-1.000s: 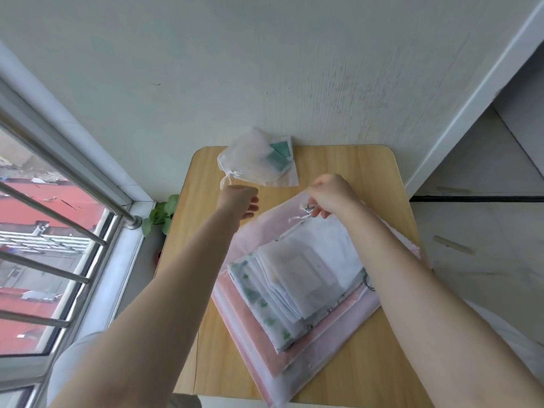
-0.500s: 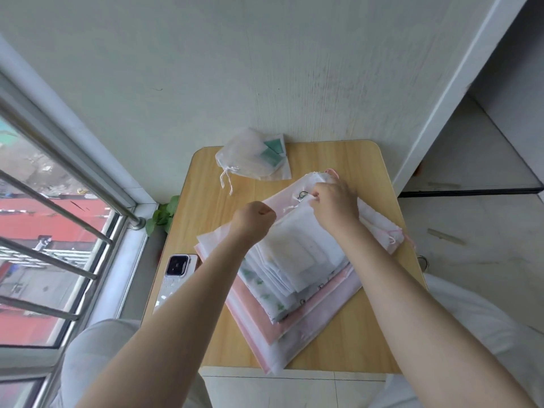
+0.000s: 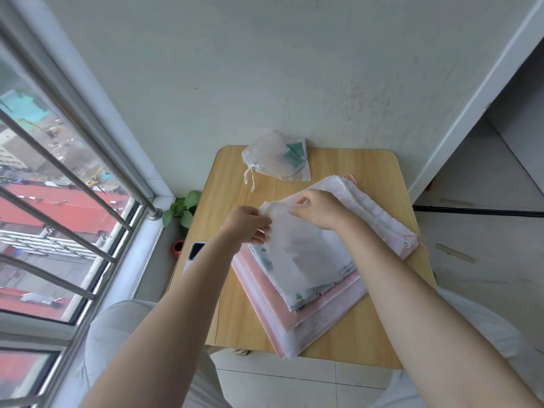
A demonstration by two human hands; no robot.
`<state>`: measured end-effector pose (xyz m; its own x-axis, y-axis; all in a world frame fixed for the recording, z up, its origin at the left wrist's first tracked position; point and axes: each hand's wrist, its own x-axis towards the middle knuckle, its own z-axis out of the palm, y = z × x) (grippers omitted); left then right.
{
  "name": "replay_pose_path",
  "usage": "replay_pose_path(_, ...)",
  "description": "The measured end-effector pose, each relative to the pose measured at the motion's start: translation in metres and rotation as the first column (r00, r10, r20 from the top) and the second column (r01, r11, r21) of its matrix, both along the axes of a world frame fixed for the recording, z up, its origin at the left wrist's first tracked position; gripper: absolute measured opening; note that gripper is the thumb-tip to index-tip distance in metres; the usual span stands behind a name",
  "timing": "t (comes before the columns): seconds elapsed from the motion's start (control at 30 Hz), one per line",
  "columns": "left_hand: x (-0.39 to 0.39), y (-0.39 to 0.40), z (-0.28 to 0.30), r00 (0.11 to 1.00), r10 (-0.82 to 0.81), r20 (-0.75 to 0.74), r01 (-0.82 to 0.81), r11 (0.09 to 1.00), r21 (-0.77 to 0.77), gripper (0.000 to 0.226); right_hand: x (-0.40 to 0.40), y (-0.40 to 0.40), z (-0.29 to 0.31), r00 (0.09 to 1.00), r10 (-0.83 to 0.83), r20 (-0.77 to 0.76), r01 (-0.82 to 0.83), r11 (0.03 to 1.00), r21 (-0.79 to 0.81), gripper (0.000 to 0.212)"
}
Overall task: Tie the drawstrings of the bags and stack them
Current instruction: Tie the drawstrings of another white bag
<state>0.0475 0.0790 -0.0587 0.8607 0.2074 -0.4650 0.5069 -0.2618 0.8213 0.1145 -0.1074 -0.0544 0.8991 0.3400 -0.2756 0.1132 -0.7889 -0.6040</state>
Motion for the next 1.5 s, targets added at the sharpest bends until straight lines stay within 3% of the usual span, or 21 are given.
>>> replay_pose_path(0.1,-0.011,0.014,-0.008,0.995,0.035,-0.097,-0.04,0.998,-0.046,0.009,-0.002,-0.005,-0.005,0.998,0.059,-0.007,-0.059,0.977,-0.205,0.029)
replay_pose_path(0.3,-0.02,0.023,-0.014,0.994,0.065,-0.083,-0.08,0.977,-0.199,0.019,-0.006,-0.01,-0.023,0.992,-0.123,0.031,0.126,0.986,-0.113,0.05)
replay_pose_path(0.4,-0.019,0.027,-0.02,0.992,0.114,-0.048,-0.117,0.991,-0.058,0.017,-0.005,-0.015,-0.027,0.988,-0.15,0.021,0.151,0.984,-0.096,0.027)
replay_pose_path(0.53,-0.017,0.034,-0.027,0.977,0.21,0.024,-0.211,0.976,0.046,0.031,-0.008,-0.018,-0.023,0.953,-0.274,-0.129,0.28,0.96,0.024,0.043)
replay_pose_path(0.63,-0.017,0.033,-0.023,0.92,0.39,-0.041,-0.387,0.887,-0.251,0.039,-0.012,-0.018,-0.025,0.894,-0.343,-0.29,0.384,0.918,0.1,0.037)
replay_pose_path(0.7,-0.019,0.031,-0.024,0.864,0.477,-0.158,-0.492,0.736,-0.465,0.043,-0.014,-0.018,-0.029,0.813,-0.381,-0.441,0.523,0.811,0.263,0.03)
replay_pose_path(0.8,-0.022,0.033,-0.032,0.819,0.512,-0.26,-0.552,0.579,-0.6,0.046,-0.017,-0.02,-0.03,0.66,-0.371,-0.653,0.708,0.597,0.377,0.023)
replay_pose_path(0.9,-0.025,0.037,-0.038,0.782,0.539,-0.313,-0.582,0.454,-0.674,0.035,-0.016,-0.026,-0.038,0.538,-0.368,-0.759,0.816,0.452,0.36,0.028)
replay_pose_path(1.0,-0.026,0.041,-0.047,0.71,0.627,-0.321,-0.633,0.367,-0.682,0.036,-0.014,-0.032,-0.044,0.457,-0.395,-0.797,0.889,0.247,0.387,0.03)
replay_pose_path(1.13,-0.025,0.04,-0.047,0.627,0.697,-0.348,-0.587,0.129,-0.799,0.042,-0.016,-0.03,-0.037,0.496,-0.277,-0.823,0.841,-0.08,0.535,0.021)
replay_pose_path(1.2,-0.022,0.034,-0.041,0.596,0.712,-0.37,-0.523,-0.006,-0.853,0.041,-0.018,-0.024,-0.03,0.538,-0.178,-0.824,0.806,-0.175,0.565,0.017)
replay_pose_path(1.27,-0.018,0.029,-0.036,0.592,0.702,-0.396,-0.495,-0.071,-0.866,0.042,-0.017,-0.017,-0.028,0.543,-0.101,-0.834,0.799,-0.244,0.55,0.019)
replay_pose_path(1.33,-0.015,0.025,-0.031,0.636,0.675,-0.375,-0.53,0.029,-0.847,0.047,-0.015,-0.013,-0.028,0.531,-0.089,-0.842,0.825,-0.171,0.538,0.022)
replay_pose_path(1.4,-0.014,0.024,-0.029,0.698,0.653,-0.295,-0.584,0.28,-0.762,0.048,-0.014,-0.011,-0.031,0.553,-0.155,-0.819,0.831,0.035,0.555,0.023)
replay_pose_path(1.5,-0.013,0.022,-0.027,0.778,0.62,-0.104,-0.587,0.658,-0.471,0.035,-0.015,-0.009,-0.037,0.622,-0.335,-0.708,0.783,0.303,0.543,0.023)
